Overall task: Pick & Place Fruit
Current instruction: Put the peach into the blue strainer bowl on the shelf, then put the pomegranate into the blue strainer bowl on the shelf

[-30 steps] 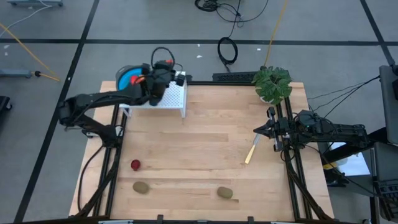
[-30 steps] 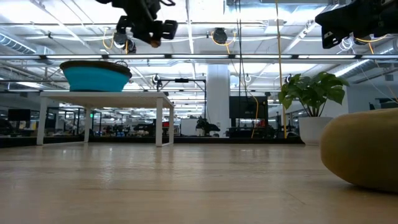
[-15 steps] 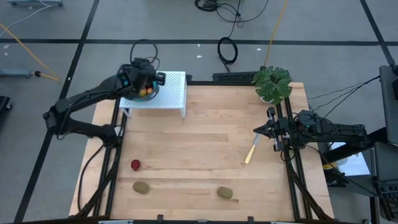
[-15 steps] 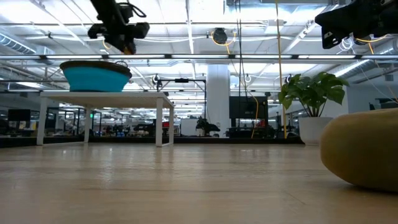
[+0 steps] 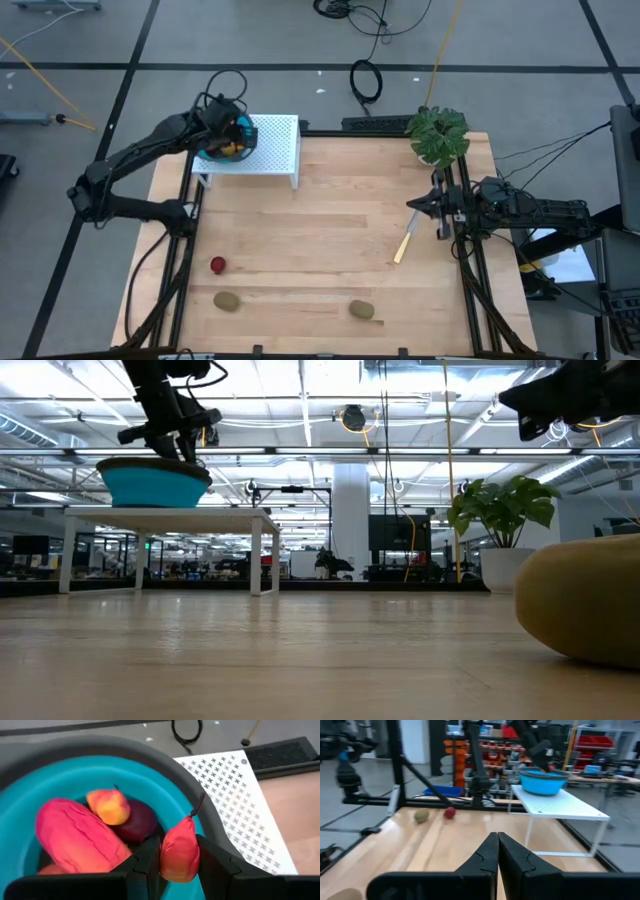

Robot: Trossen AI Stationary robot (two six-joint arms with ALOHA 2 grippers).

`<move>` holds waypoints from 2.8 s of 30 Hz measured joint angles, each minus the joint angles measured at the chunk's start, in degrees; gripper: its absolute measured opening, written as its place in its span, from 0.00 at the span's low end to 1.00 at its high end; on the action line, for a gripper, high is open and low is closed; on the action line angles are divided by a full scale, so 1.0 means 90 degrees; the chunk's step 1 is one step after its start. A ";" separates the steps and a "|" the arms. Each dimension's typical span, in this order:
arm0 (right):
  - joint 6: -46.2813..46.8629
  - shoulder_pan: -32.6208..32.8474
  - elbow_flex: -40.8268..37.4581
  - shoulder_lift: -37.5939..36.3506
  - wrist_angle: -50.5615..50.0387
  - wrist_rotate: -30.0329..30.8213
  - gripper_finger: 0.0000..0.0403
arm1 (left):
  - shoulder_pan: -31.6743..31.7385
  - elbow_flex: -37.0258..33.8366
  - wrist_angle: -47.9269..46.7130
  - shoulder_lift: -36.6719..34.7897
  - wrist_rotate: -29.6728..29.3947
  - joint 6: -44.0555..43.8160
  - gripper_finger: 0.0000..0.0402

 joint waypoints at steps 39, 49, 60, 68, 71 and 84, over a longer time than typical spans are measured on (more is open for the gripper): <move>0.0000 0.0002 0.0000 0.0000 0.0000 0.0238 0.00 | 0.0388 0.0000 -0.0257 -0.0002 0.0706 0.0185 0.56; 0.0000 0.0000 0.0000 0.0000 0.0001 0.0235 0.00 | 0.0464 0.0000 0.0289 -0.0431 0.0703 0.0334 0.61; 0.0000 0.0001 0.0000 0.0000 -0.0001 0.0234 0.00 | -0.0522 0.0000 0.0267 -0.1048 0.1269 -0.1288 0.61; 0.0000 0.0002 0.0000 0.0000 -0.0001 0.0213 0.00 | -0.1888 0.0000 0.0257 -0.1057 0.1609 -0.2462 0.61; 0.0000 0.0000 0.0002 0.0000 -0.0001 0.0213 0.00 | -0.2461 0.0000 0.0252 -0.1013 0.1607 -0.2699 0.61; 0.0000 0.0001 0.0000 0.0002 -0.0002 0.0213 0.00 | -0.4609 -0.0002 0.0085 -0.0558 0.1545 -0.4293 0.61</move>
